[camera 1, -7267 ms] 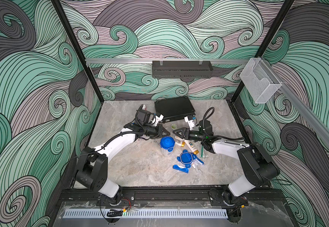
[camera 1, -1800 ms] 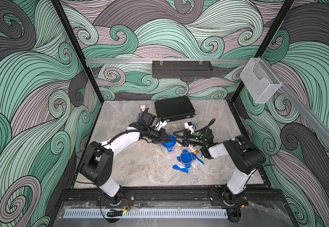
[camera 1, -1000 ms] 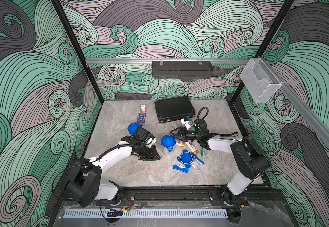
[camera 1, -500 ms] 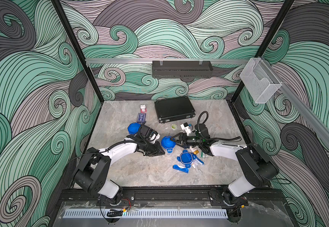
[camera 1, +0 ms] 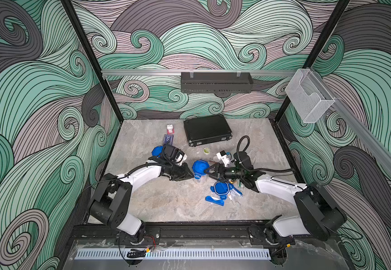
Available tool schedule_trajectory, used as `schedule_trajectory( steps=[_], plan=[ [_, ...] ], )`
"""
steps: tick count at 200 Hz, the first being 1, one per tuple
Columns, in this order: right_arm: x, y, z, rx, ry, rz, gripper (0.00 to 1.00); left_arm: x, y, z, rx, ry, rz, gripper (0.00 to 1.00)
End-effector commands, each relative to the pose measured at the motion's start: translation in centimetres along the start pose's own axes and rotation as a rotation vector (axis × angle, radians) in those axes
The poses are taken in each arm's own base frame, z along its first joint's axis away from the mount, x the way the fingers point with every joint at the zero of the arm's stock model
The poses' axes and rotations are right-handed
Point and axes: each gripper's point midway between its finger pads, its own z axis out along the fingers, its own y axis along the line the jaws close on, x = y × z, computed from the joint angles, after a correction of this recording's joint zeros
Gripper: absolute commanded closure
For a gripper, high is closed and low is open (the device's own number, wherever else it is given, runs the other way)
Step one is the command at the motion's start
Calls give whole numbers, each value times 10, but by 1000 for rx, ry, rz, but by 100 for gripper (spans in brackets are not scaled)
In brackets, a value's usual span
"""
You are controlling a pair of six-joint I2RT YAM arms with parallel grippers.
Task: Take out toiletry kits
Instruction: Adjust the container at the center of the board.
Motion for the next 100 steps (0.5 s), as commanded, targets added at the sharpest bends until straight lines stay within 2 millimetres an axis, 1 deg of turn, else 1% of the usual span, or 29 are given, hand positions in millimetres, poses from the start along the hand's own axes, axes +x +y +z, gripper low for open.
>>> schedule_trajectory(
  steps=[1, 11, 27, 41, 47, 49, 53, 59, 66, 81, 100],
  plan=[
    [8, -8, -6, 45, 3, 10, 24, -11, -5, -7, -4, -19, 5, 79],
    [9, -7, -9, 57, -3, -6, 21, -11, -7, -11, -4, -24, 8, 78],
    [7, -13, -15, 121, -8, -44, 19, -9, -7, -20, -29, -32, 9, 75],
    [2, -16, -17, 162, -13, -75, 19, -1, -6, -28, -50, -36, 17, 72],
    [-1, -15, -18, 166, -18, -86, 19, 4, 0, -27, -62, -23, 7, 71],
    [-2, -15, -18, 165, -20, -88, 19, 6, -4, -32, -54, -37, 18, 71],
    [-4, -14, -19, 164, -26, -95, 18, 9, -4, -35, -50, -40, 20, 70],
    [-9, -13, -20, 165, -37, -104, 18, 15, -1, -33, -42, -31, 11, 70],
    [-14, -12, -21, 167, -53, -116, 18, 22, -3, -29, -12, -19, 7, 70],
    [-29, -8, -23, 175, -81, -143, 19, 36, -7, -20, 33, 22, 6, 76],
    [-46, 3, -26, 177, -104, -196, 22, 47, -3, -9, -1, 54, 31, 79]
  ],
)
